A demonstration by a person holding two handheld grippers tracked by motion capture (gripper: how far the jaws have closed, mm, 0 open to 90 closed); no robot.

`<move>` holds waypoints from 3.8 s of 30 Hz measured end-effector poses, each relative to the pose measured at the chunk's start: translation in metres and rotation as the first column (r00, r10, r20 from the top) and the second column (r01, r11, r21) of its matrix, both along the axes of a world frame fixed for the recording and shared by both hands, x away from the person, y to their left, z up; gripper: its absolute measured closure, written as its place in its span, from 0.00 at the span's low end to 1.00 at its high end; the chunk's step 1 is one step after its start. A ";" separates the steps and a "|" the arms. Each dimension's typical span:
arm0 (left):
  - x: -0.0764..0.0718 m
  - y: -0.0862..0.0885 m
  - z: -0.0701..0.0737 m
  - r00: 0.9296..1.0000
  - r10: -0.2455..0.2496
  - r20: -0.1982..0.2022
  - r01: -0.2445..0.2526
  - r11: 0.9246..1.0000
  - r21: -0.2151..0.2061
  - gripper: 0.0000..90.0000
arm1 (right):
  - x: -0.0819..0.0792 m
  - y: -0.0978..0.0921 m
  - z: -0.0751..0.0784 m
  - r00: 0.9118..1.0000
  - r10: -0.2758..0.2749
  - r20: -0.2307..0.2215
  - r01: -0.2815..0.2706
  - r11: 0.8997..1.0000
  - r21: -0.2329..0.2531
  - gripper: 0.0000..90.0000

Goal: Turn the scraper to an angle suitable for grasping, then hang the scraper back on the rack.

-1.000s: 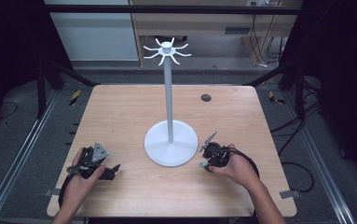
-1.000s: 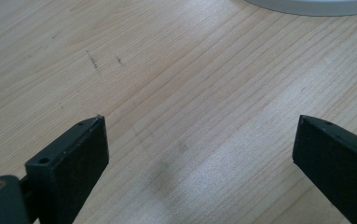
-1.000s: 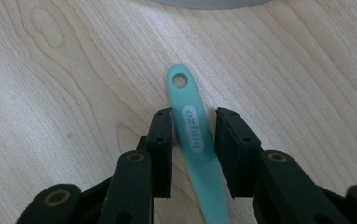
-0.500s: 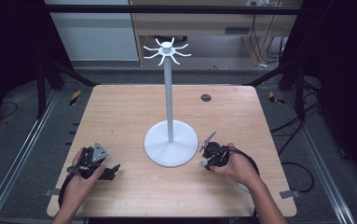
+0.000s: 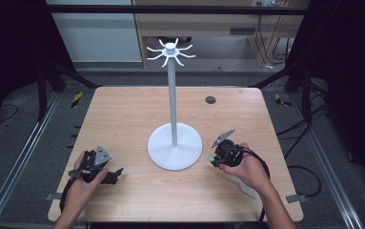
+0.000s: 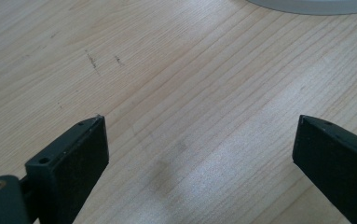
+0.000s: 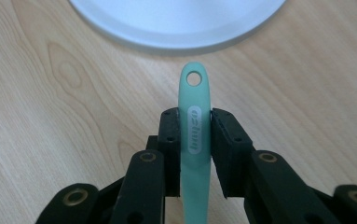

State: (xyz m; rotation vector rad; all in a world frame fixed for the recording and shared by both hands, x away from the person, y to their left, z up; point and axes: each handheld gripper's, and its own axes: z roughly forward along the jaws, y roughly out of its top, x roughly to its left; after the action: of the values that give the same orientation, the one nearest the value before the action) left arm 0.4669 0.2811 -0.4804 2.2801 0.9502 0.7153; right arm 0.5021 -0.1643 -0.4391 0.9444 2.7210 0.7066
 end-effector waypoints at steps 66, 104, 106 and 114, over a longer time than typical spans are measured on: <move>-0.001 0.000 0.000 1.000 0.003 0.000 -0.003 1.000 -0.003 0.04 | -0.012 -0.004 0.151 0.884 -0.276 0.378 0.092 0.894 0.438 0.83; -0.001 -0.001 0.000 1.000 -0.002 -0.001 0.002 1.000 0.002 0.03 | -0.027 0.036 0.221 0.832 -0.288 0.475 -0.001 0.855 0.519 0.83; -0.001 -0.001 -0.001 1.000 -0.003 -0.001 0.003 1.000 -0.001 0.03 | -0.027 0.038 0.225 0.828 -0.285 0.482 -0.009 0.854 0.521 0.83; -0.001 -0.002 -0.001 1.000 -0.001 0.000 0.001 1.000 -0.004 0.03 | -0.029 0.050 0.240 0.826 -0.274 0.493 -0.044 0.839 0.542 0.83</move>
State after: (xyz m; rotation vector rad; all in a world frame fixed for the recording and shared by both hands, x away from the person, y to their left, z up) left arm 0.4660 0.2792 -0.4818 2.2769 0.9497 0.7123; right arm 0.4726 -0.1144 -0.1990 0.8169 1.9527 1.4962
